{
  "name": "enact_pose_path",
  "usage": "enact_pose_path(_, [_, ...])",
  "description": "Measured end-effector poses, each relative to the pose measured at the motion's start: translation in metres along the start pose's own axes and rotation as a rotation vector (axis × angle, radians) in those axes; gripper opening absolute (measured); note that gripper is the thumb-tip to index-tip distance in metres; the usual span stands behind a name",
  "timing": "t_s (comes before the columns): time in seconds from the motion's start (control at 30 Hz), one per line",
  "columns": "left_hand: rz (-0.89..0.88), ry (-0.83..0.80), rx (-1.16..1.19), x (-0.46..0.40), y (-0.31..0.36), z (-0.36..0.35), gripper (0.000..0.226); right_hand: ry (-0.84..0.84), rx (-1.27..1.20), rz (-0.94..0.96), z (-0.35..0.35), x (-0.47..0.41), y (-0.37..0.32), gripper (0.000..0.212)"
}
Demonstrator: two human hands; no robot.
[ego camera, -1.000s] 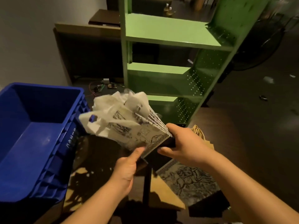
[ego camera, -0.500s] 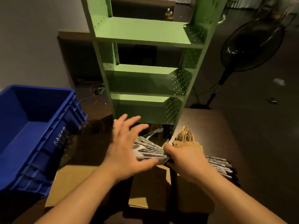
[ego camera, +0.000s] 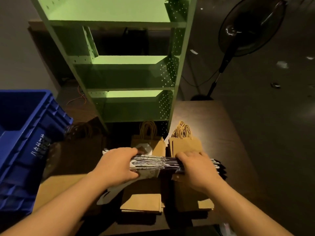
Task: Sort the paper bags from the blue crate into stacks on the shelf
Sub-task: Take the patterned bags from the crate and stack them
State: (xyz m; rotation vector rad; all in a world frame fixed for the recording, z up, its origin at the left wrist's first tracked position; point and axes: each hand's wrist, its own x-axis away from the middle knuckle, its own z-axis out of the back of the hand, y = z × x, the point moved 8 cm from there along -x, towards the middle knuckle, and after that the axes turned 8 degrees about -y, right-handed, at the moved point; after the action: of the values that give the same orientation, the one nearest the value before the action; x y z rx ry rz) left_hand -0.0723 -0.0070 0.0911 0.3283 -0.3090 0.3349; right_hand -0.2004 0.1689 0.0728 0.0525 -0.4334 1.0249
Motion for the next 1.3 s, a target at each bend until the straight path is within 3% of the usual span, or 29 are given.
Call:
enact_pose_path(0.17, [-0.037,0.034,0.036,-0.005,-0.008,-0.005,0.058,-0.031,-0.178,-0.153,-0.014,0.034,0.077,0.067])
enact_pose_path(0.27, [-0.083,-0.068,0.105,-0.005,-0.004,-0.021,0.098,-0.071,-0.401,-0.144,-0.030,0.040,0.091,0.092])
enact_pose_path(0.33, [-0.068,-0.140,-0.021,-0.004,0.000,-0.030,0.112,-0.066,-0.364,-0.125,-0.036,0.037,0.091,0.090])
enact_pose_path(0.43, [0.044,-0.130,-0.250,-0.005,0.008,-0.024,0.092,-0.072,-0.143,-0.144,-0.030,0.034,0.087,0.062])
enact_pose_path(0.53, [0.090,-0.136,-0.364,-0.012,0.034,-0.026,0.080,-0.110,0.011,-0.154,-0.024,0.027,0.065,0.053])
enact_pose_path(0.63, [0.047,-0.130,-0.332,-0.020,0.060,-0.040,0.082,-0.070,0.008,-0.088,-0.023,0.016,0.025,0.059])
enact_pose_path(0.7, [0.029,-0.114,-0.286,-0.025,0.067,-0.043,0.071,-0.039,-0.020,-0.057,-0.026,0.009,0.009,0.060])
enact_pose_path(0.87, [0.029,-0.024,-0.336,-0.032,0.069,-0.028,0.039,0.063,-0.015,-0.038,-0.014,0.004,0.010,0.029])
enact_pose_path(0.97, [0.040,-0.025,-0.311,-0.033,0.070,-0.030,0.047,0.071,0.007,-0.059,-0.012,0.004,0.008,0.033])
enact_pose_path(1.13, [0.021,0.010,-0.255,-0.036,0.082,-0.044,0.082,0.090,0.007,-0.047,-0.021,-0.006,-0.005,0.056])
enact_pose_path(1.3, [0.036,-0.012,-0.295,-0.044,0.077,-0.046,0.063,0.097,-0.012,0.015,-0.025,-0.007,-0.006,0.045])
